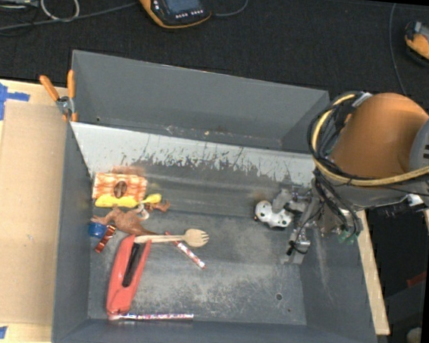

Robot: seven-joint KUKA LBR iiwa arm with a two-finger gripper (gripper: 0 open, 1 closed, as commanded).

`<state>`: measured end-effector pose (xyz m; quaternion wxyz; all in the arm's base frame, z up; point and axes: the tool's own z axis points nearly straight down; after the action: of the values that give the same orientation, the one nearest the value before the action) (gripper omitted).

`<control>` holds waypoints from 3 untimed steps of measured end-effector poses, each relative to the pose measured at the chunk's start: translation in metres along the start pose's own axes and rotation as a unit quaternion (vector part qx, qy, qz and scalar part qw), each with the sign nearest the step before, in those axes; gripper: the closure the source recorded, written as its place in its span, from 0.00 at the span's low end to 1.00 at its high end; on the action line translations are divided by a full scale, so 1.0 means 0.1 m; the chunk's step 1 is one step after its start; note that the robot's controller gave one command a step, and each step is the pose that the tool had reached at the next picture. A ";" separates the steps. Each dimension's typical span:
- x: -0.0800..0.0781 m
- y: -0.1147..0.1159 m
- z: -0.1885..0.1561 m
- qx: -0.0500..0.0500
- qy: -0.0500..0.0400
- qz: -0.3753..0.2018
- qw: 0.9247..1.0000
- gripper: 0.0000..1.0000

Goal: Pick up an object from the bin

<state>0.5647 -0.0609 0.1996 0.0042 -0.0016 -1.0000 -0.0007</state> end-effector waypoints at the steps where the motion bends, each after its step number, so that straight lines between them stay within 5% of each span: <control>1: -0.02 0.00 -0.04 0.000 -0.004 -0.001 1.000 0.00; 2: -0.29 -0.32 0.67 0.000 -0.005 0.066 0.998 0.00; 3: -0.46 -0.39 0.72 0.000 -0.008 0.029 1.000 0.00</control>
Offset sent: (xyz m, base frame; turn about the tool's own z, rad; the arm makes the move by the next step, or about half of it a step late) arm 0.0484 -0.0611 -0.1296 0.2453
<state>0.6105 -0.1002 0.1277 -0.0039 -0.0311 -0.9995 -0.0006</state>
